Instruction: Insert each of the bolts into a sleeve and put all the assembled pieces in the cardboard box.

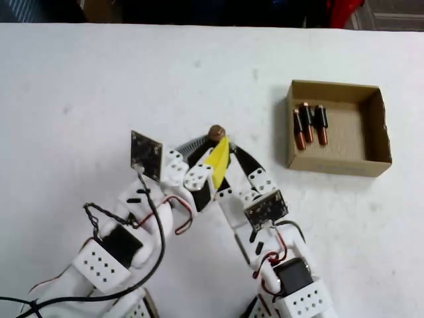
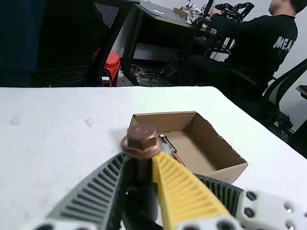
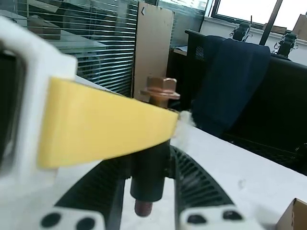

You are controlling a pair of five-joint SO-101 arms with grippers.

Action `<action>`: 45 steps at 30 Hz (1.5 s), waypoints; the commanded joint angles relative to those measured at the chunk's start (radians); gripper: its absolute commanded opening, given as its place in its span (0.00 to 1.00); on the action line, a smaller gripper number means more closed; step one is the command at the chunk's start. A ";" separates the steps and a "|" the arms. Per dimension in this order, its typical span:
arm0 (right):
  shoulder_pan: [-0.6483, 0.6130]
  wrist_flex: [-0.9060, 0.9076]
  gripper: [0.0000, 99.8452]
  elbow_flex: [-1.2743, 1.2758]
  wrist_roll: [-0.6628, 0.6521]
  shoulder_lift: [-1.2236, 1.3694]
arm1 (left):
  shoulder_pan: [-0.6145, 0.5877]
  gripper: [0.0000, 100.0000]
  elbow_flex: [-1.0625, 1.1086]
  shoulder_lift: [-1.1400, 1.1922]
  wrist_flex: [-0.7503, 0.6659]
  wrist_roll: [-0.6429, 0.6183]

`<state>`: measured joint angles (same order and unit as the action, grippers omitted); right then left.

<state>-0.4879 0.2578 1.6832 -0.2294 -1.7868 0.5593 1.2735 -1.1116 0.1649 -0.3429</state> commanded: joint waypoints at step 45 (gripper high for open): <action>0.024 0.054 0.02 0.006 -0.011 -0.015 | -0.266 0.17 -0.272 -0.134 0.288 -0.003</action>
<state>-0.4757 0.3069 1.6832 -0.2325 -1.7868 0.3414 1.1109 -1.1623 0.2601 -0.3414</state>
